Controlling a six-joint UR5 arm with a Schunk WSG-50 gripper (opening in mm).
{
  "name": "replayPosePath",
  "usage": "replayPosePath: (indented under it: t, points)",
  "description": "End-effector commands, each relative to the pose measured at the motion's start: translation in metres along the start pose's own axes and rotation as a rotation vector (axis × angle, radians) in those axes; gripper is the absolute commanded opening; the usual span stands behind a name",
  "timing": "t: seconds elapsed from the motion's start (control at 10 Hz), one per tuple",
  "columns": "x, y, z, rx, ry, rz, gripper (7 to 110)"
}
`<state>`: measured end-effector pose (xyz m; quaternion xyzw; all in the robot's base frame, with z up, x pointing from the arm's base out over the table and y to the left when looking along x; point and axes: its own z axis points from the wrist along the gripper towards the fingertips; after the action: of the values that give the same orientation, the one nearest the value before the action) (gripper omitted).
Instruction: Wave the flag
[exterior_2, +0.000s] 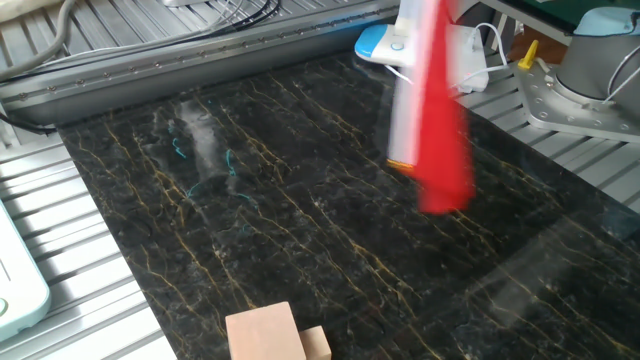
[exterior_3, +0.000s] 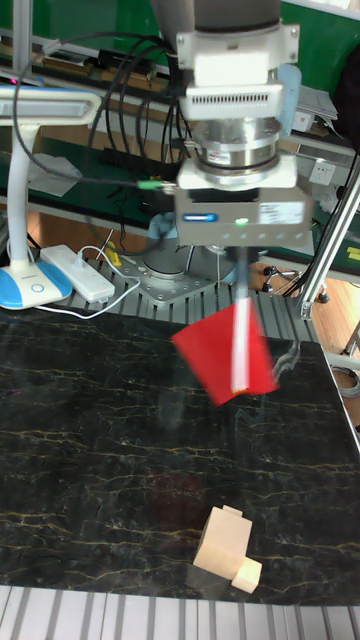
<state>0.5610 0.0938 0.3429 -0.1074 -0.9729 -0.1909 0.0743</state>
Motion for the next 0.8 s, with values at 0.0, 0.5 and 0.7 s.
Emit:
replayPosePath:
  t: [0.0,0.5,0.7]
  points:
    - [0.005,-0.001,0.0,0.011,0.024,0.018,7]
    - [0.013,-0.124,-0.022,0.517,0.173,-0.147,7]
    - [-0.002,-0.15,-0.038,0.642,0.139,-0.191,7]
